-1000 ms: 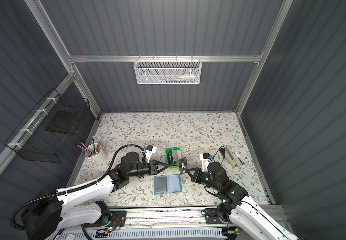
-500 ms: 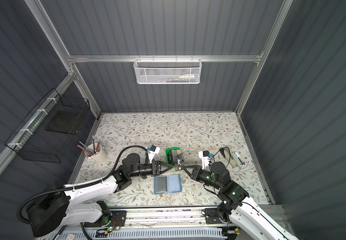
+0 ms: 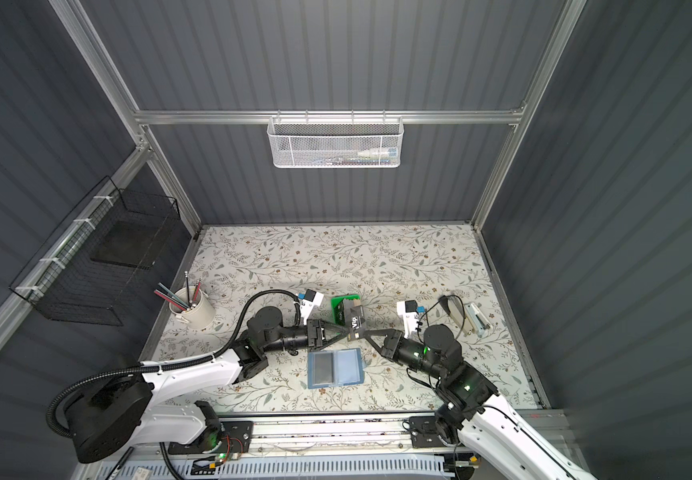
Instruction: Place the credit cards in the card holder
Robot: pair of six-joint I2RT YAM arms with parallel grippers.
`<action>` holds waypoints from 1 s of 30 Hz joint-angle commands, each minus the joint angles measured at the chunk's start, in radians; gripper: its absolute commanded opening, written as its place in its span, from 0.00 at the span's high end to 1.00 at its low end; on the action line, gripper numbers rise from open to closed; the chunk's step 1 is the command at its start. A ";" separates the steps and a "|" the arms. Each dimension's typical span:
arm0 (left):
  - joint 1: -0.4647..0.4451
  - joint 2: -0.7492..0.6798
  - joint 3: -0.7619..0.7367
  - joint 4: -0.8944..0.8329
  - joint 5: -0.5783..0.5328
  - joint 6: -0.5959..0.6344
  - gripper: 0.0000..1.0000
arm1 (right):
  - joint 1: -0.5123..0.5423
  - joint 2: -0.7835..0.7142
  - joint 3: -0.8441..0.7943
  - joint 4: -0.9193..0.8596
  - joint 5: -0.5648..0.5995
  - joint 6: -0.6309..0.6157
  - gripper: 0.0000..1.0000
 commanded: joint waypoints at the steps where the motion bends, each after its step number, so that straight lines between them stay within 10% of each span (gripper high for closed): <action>1: -0.010 0.025 0.034 0.079 0.020 -0.019 0.69 | 0.005 0.006 -0.017 0.043 -0.008 0.017 1.00; 30: -0.047 0.070 0.029 0.179 -0.070 -0.054 0.82 | 0.005 -0.073 -0.106 0.057 0.138 0.124 1.00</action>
